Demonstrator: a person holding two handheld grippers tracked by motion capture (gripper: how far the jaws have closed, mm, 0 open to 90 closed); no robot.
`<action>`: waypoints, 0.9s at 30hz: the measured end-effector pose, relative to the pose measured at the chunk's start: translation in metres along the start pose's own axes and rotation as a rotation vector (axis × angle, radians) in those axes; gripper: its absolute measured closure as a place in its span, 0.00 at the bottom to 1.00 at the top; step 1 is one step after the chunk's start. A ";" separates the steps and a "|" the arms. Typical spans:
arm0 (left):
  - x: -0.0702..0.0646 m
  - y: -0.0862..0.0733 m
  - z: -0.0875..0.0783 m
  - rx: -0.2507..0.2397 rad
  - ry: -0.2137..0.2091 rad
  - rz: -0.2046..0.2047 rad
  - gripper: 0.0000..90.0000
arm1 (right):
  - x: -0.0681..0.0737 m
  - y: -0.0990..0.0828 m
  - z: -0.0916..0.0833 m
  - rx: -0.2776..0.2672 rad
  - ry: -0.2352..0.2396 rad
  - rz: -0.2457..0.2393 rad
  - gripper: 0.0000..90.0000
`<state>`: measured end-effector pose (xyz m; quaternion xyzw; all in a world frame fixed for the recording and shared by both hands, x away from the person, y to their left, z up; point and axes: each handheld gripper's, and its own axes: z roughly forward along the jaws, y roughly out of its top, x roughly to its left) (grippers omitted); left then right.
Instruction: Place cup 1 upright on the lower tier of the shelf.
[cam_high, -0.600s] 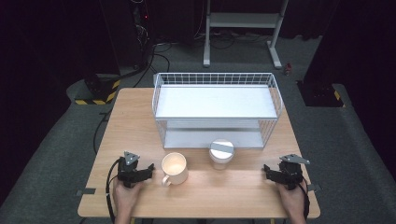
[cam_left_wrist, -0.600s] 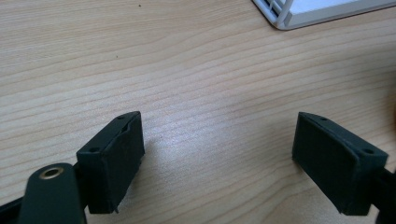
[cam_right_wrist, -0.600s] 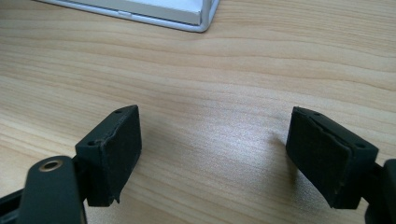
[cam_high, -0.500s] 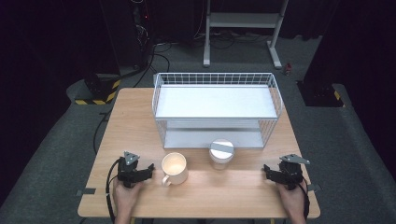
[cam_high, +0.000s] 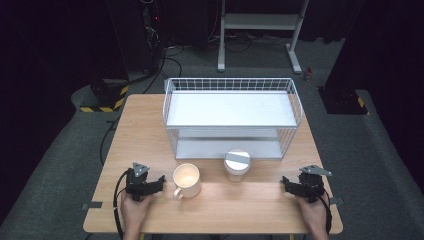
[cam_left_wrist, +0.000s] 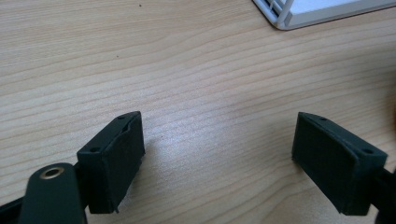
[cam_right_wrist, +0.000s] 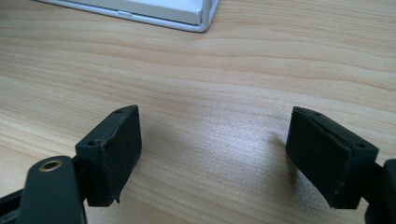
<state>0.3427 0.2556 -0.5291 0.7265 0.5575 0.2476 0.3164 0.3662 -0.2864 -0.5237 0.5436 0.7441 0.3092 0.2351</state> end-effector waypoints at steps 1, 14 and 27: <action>0.000 0.000 0.000 0.000 -0.001 -0.002 0.19 | 0.000 0.000 0.000 0.000 0.000 0.000 0.20; 0.000 0.000 0.000 -0.001 0.001 -0.003 0.20 | 0.000 -0.001 -0.001 0.002 0.025 -0.019 0.16; 0.000 0.000 0.000 -0.002 0.005 -0.003 0.20 | 0.007 -0.007 -0.012 -0.052 0.050 -0.007 0.18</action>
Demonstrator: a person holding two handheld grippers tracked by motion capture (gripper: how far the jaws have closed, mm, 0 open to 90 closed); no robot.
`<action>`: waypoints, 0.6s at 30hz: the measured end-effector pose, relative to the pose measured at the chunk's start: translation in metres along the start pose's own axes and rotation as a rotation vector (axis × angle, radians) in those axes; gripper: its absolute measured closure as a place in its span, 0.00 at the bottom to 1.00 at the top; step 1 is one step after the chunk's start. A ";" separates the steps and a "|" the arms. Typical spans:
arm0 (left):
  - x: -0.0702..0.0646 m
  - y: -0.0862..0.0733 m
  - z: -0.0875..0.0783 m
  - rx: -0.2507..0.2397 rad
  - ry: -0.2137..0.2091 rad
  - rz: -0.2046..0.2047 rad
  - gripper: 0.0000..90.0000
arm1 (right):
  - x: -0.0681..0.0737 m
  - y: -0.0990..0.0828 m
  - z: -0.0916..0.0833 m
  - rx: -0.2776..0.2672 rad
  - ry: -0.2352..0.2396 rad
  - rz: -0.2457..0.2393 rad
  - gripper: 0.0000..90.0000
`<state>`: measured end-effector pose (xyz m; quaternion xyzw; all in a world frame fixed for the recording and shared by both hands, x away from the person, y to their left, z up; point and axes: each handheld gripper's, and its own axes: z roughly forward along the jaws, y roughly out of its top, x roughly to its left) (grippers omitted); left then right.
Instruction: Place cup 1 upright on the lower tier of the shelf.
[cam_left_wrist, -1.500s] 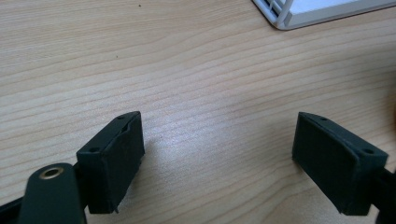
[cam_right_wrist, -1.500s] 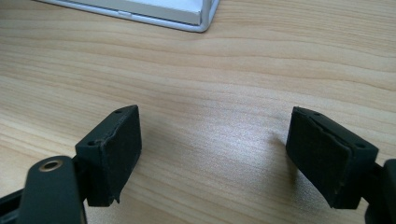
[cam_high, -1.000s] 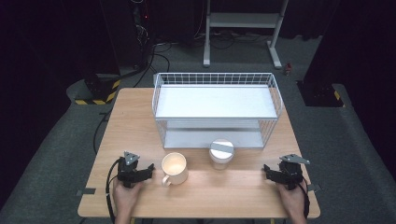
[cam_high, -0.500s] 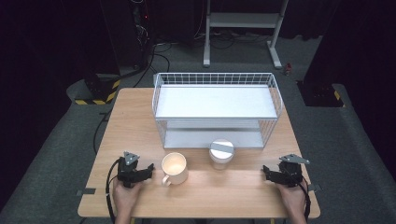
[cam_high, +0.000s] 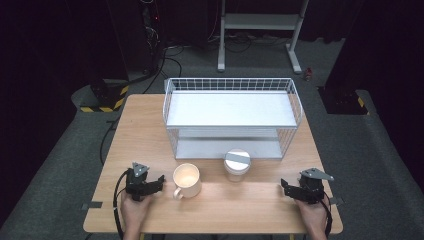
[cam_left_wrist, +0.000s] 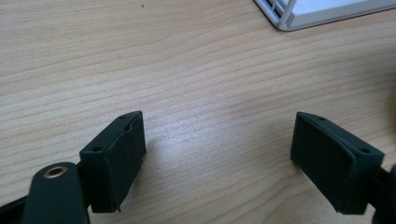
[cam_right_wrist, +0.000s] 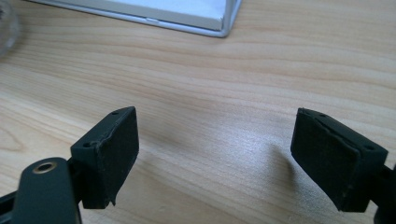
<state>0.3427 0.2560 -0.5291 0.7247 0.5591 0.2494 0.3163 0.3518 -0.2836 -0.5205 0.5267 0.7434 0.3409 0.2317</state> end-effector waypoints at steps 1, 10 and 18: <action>0.000 0.000 0.000 0.000 0.000 -0.001 0.20 | 0.001 -0.001 -0.001 -0.005 0.001 0.001 0.18; 0.000 0.000 0.000 -0.002 0.001 -0.004 0.20 | 0.010 -0.004 -0.006 -0.022 0.024 -0.011 0.20; 0.000 0.000 0.000 -0.002 0.001 -0.007 0.20 | 0.017 -0.006 -0.010 -0.039 0.054 -0.024 0.21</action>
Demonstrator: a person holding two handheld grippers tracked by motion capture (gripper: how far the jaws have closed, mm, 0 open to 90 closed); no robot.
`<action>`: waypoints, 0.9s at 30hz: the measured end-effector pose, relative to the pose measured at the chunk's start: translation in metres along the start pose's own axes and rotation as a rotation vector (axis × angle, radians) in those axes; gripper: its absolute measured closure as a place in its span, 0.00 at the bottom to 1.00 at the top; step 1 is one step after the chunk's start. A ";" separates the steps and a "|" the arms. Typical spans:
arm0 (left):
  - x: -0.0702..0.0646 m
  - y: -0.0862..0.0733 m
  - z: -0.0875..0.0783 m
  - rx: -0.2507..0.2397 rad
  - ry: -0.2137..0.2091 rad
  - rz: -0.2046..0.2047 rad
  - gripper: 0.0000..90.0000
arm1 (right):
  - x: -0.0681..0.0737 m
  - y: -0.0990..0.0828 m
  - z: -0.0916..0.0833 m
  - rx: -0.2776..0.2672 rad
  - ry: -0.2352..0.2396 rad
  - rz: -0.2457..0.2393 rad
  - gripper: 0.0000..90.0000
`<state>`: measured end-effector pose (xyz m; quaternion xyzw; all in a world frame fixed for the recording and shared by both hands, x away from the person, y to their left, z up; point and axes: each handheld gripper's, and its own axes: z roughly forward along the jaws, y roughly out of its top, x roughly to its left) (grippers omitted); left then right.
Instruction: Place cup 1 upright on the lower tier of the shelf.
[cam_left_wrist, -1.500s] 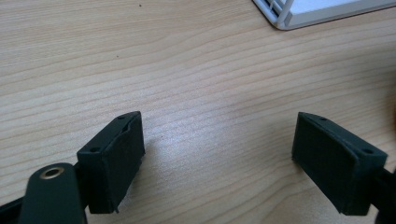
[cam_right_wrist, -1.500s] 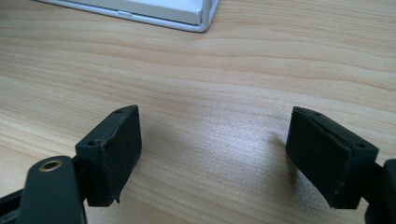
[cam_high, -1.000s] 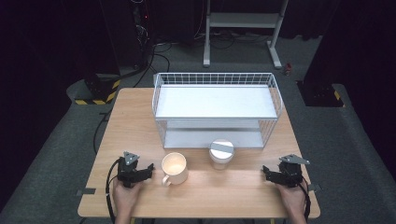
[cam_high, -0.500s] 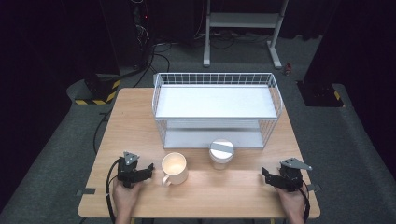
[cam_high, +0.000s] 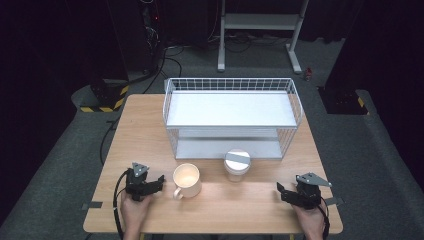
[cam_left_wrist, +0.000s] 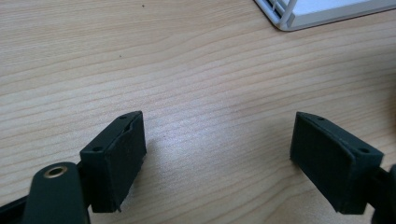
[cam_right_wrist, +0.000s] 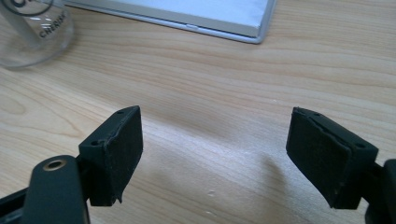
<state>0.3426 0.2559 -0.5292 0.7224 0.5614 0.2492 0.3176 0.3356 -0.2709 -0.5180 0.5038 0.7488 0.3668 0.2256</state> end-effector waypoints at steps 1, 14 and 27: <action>0.000 0.000 0.000 0.000 0.000 0.000 0.20 | 0.001 0.000 0.000 -0.005 0.003 -0.006 0.20; 0.000 0.000 0.000 0.000 0.001 -0.003 0.21 | 0.019 0.000 -0.005 -0.026 0.051 -0.033 0.19; 0.000 0.000 0.000 0.001 0.003 -0.004 0.21 | 0.037 0.003 -0.005 -0.031 0.097 -0.065 0.18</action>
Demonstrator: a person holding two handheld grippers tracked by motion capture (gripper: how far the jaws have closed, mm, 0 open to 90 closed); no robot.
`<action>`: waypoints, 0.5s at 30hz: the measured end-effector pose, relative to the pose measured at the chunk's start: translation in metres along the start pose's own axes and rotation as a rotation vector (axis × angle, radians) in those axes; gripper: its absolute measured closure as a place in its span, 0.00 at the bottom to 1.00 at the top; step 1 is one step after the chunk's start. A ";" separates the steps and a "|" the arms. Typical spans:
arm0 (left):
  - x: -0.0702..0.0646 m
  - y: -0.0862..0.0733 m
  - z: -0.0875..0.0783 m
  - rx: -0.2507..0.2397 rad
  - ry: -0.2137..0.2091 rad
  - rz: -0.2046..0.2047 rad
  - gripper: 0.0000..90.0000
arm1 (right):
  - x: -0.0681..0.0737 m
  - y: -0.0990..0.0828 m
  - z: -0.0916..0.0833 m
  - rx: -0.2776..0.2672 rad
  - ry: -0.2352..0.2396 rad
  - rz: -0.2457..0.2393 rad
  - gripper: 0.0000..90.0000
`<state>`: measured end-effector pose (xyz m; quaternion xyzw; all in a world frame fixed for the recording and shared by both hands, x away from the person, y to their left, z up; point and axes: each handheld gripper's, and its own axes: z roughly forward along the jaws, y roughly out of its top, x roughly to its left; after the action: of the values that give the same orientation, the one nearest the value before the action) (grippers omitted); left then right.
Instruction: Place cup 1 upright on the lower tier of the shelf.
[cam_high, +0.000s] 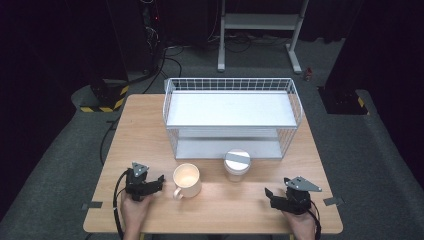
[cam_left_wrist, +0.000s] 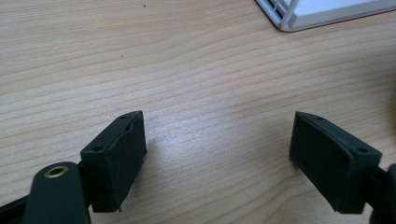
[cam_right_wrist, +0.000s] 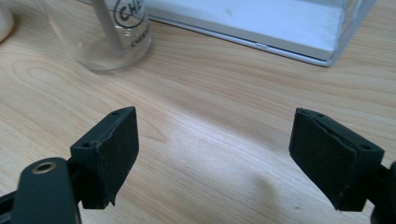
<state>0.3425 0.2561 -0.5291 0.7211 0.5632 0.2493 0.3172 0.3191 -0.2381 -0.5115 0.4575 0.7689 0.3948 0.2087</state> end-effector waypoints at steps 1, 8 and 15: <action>0.000 0.000 0.000 0.000 0.000 0.000 0.21 | 0.000 0.000 0.000 0.000 0.000 0.000 0.18; 0.000 0.000 0.000 0.001 -0.001 0.001 0.21 | 0.013 0.005 0.007 -0.001 0.041 -0.046 0.17; 0.000 0.000 0.000 0.003 -0.001 0.000 0.21 | 0.024 0.011 0.013 -0.002 0.074 -0.062 0.16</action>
<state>0.3425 0.2564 -0.5289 0.7218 0.5634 0.2479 0.3163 0.3214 -0.2088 -0.5093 0.4184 0.7895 0.4057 0.1925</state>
